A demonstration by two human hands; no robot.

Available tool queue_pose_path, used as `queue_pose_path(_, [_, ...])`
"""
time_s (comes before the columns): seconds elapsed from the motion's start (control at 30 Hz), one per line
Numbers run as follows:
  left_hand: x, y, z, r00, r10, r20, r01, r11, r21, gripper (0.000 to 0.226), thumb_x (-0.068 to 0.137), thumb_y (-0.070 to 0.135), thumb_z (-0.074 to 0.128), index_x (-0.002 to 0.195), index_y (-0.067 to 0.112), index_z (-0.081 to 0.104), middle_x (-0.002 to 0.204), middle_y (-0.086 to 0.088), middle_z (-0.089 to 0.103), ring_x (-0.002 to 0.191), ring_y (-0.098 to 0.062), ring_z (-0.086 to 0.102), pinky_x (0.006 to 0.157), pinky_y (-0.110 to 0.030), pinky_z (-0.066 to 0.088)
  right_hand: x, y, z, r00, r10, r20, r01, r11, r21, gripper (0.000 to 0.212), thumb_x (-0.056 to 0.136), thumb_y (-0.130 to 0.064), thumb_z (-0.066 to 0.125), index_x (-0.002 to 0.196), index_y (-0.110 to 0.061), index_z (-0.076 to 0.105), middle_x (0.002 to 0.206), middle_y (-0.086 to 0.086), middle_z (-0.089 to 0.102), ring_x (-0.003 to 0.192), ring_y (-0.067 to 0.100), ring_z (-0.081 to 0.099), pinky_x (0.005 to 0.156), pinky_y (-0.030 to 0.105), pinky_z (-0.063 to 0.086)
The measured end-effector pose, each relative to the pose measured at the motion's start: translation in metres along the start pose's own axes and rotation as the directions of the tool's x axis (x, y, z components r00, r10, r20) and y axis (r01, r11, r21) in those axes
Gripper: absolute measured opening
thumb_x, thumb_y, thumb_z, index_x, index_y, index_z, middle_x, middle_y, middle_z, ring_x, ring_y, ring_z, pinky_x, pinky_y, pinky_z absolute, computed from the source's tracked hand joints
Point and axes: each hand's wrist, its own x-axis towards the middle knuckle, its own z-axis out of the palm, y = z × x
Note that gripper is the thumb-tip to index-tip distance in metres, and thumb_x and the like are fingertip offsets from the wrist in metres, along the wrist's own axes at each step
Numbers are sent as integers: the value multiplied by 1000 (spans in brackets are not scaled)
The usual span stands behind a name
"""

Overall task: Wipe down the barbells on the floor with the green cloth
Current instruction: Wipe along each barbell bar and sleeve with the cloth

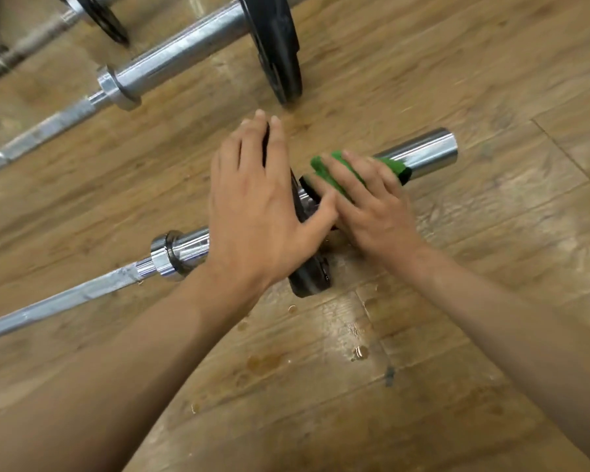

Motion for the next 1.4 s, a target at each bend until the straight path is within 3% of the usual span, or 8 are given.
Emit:
queue_pose_path(0.27, [16,-3,5,998,-56,-24,53,993,-101,89,93,58,45,151,-9,42,152,-26,48,139,-41,43,120,-43,29,12,29,10,877,468,-108,-462,884,71,37,111,-31,42,135,-13,64,149,10,56,143,33,41,123,50,22])
queue_pose_path(0.5, [-1,4,7,997,-51,-61,44,993,-108,89,92,57,51,149,-11,45,152,-29,47,138,-45,43,121,-48,31,10,14,9,991,-81,-106,80,997,-10,41,109,-31,48,146,-17,59,147,8,60,131,30,60,109,41,39])
queue_pose_path(0.57, [-5,7,6,996,-53,-69,45,992,-115,88,93,56,52,148,-12,45,150,-31,47,138,-47,43,119,-53,34,9,47,1,984,145,-102,-147,989,-22,35,110,-32,45,128,-15,68,126,10,70,109,35,64,98,42,37])
queue_pose_path(0.7, [-15,14,3,996,-32,-81,24,995,-96,87,94,52,55,146,-16,44,147,-35,48,137,-50,44,117,-59,36,37,41,-13,814,574,-82,-578,815,-31,35,104,-32,47,89,-12,72,89,11,68,87,32,58,89,41,34])
queue_pose_path(0.93, [-73,33,-12,996,90,25,-89,995,-35,100,90,60,54,156,-12,31,162,-37,27,150,-46,22,126,-56,19,0,-31,-35,986,155,64,-158,986,56,33,108,-34,46,124,-17,69,120,7,68,110,32,61,103,44,40])
queue_pose_path(1.13, [-95,18,-42,952,307,20,-304,948,-96,71,95,55,50,146,6,52,141,-16,55,112,-33,45,90,-46,32,-40,-40,-77,936,350,32,-350,937,6,28,107,-30,51,122,-15,69,120,11,66,115,35,58,109,47,37])
queue_pose_path(1.27, [-63,6,-43,927,299,226,-231,931,-284,69,98,61,35,136,10,63,140,-10,58,127,-30,50,104,-40,32,-78,-54,-100,932,363,20,-363,932,-10,30,108,-29,51,130,-15,67,130,11,64,123,34,53,113,47,35])
queue_pose_path(1.4, [-66,7,-44,804,471,364,-302,850,-432,76,96,64,33,136,8,65,144,-13,58,137,-31,50,114,-40,37,-122,-52,-127,955,291,54,-289,957,-27,35,109,-32,51,137,-17,64,139,7,61,128,31,50,110,49,39])
